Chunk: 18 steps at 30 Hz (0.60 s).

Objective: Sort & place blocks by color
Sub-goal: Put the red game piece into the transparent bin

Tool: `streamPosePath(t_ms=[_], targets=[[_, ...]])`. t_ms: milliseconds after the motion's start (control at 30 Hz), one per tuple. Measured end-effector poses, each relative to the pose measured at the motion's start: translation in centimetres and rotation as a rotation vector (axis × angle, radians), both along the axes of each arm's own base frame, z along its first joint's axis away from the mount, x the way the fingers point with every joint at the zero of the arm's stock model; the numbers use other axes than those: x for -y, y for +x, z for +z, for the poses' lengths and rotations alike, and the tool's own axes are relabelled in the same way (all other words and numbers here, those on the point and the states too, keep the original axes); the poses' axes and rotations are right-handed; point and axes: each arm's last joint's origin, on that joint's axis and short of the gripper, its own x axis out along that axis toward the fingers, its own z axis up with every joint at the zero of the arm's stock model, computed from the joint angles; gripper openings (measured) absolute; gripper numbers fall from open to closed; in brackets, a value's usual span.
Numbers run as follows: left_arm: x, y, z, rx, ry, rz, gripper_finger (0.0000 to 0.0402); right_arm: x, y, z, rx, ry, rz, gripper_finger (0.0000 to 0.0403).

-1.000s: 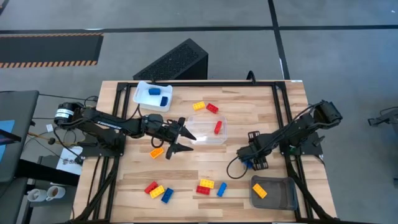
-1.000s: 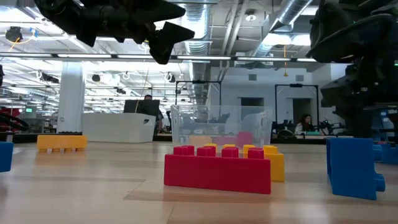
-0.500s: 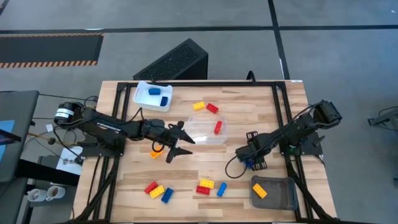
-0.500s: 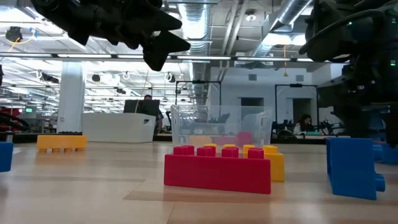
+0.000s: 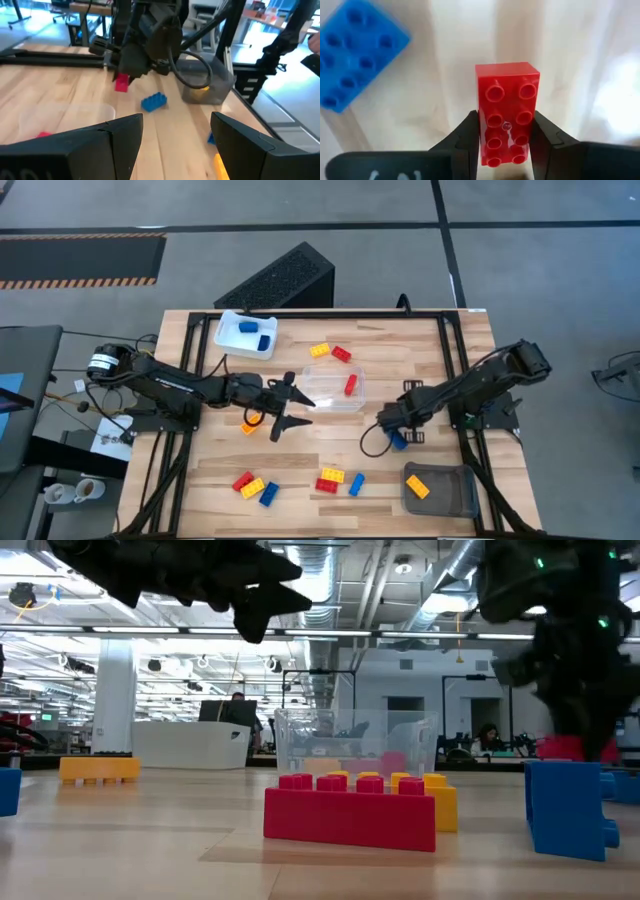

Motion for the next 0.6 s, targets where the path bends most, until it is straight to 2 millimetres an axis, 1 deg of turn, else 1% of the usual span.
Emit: streamPosePath(t_ms=[100, 200, 300, 400, 500, 600], targets=[[0.0, 0.0, 0.1, 0.011, -0.001, -0.001, 0.0223, 0.0, 0.8, 2.2, 0.120, -0.055, 0.003, 0.0119], [0.0, 0.0, 0.2, 0.018, -0.002, 0.000, 0.0223, 0.1, 1.6, 4.7, 0.291, -0.106, 0.001, 0.0119], [0.0, 0.1, 0.4, 0.042, -0.005, -0.007, 0.0223, 0.2, 2.8, 7.1, 0.548, -0.128, -0.031, 0.0119], [0.1, 0.1, 0.6, 0.055, -0.006, -0.014, 0.0223, 0.6, 4.3, 9.1, 0.809, -0.088, -0.067, 0.0119], [0.1, -0.1, 0.9, 0.069, -0.008, -0.016, 0.0223, 1.1, 5.6, 10.2, 0.963, -0.075, -0.065, 0.0119], [0.0, -0.7, 1.6, 0.075, 0.001, -0.017, 0.0223, 2.0, 6.4, 10.3, 0.998, -0.103, -0.049, 0.0122]])
